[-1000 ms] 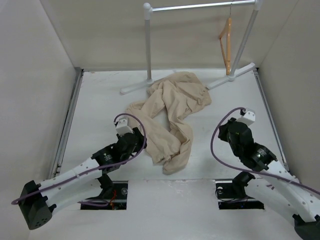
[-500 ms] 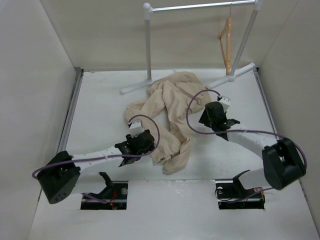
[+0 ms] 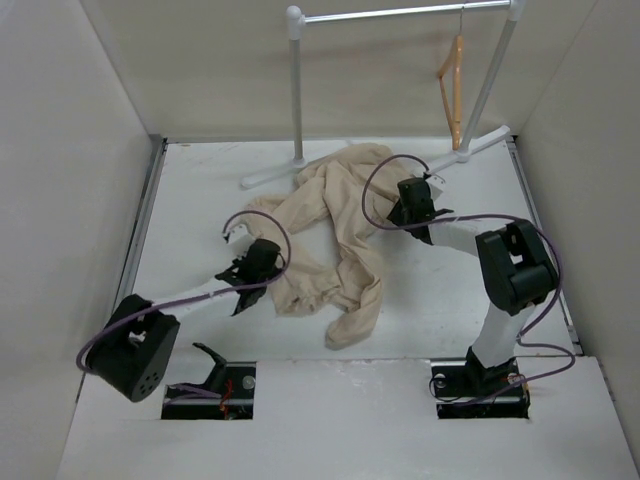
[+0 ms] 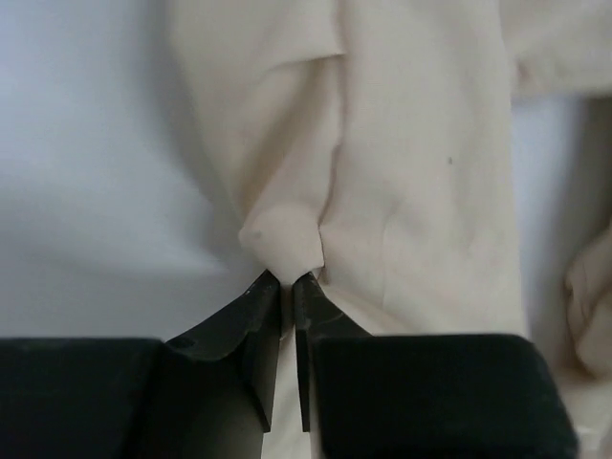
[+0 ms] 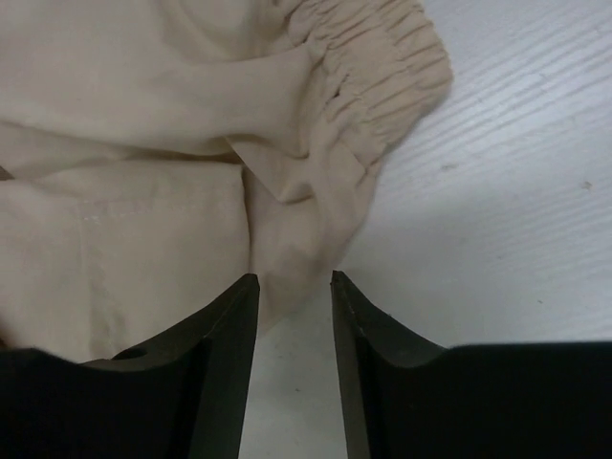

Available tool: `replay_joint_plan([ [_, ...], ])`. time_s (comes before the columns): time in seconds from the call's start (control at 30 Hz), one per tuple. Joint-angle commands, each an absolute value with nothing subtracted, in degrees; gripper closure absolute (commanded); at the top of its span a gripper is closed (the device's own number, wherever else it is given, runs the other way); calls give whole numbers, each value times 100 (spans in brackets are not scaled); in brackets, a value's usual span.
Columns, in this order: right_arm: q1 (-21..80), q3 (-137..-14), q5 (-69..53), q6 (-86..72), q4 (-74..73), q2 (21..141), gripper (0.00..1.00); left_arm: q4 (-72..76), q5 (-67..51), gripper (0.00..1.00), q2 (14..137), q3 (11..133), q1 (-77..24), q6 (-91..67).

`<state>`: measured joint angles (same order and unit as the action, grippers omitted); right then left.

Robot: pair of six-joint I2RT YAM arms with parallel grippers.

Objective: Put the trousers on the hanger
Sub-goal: Flatten out the trousers at the center of the board.

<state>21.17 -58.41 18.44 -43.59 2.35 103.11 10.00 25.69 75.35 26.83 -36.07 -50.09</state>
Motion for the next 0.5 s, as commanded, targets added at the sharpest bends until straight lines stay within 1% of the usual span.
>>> replay_joint_plan([
  [0.0, 2122, -6231, 1723, -4587, 475, 10528, 62, 1020, 2917, 93, 6848, 2444, -2688, -5124],
  [0.13, 2044, -6319, 1670, -4623, 431, 10679, 74, 1037, 2979, 95, 6548, 2741, -1510, -5115],
  [0.23, 1973, -6267, 1635, -4606, 431, 10653, 89, 1020, 2944, 95, 6652, 3399, -657, -5080],
  [0.3, 1921, -6162, 1591, -4623, 466, 10565, 98, 950, 2901, 92, 6950, 3899, -322, -5002],
  [0.37, 1946, -5960, 1652, -4676, 483, 10337, 100, 626, 2752, 86, 7250, 4445, -93, -4844],
  [0.4, 1947, -5811, 1731, -4684, 492, 10162, 100, 450, 2716, 79, 7329, 4630, -49, -4738],
  [0.47, 1947, -5434, 1915, -4685, 580, 9732, 100, 203, 2655, 64, 7330, 4702, -74, -4519],
])
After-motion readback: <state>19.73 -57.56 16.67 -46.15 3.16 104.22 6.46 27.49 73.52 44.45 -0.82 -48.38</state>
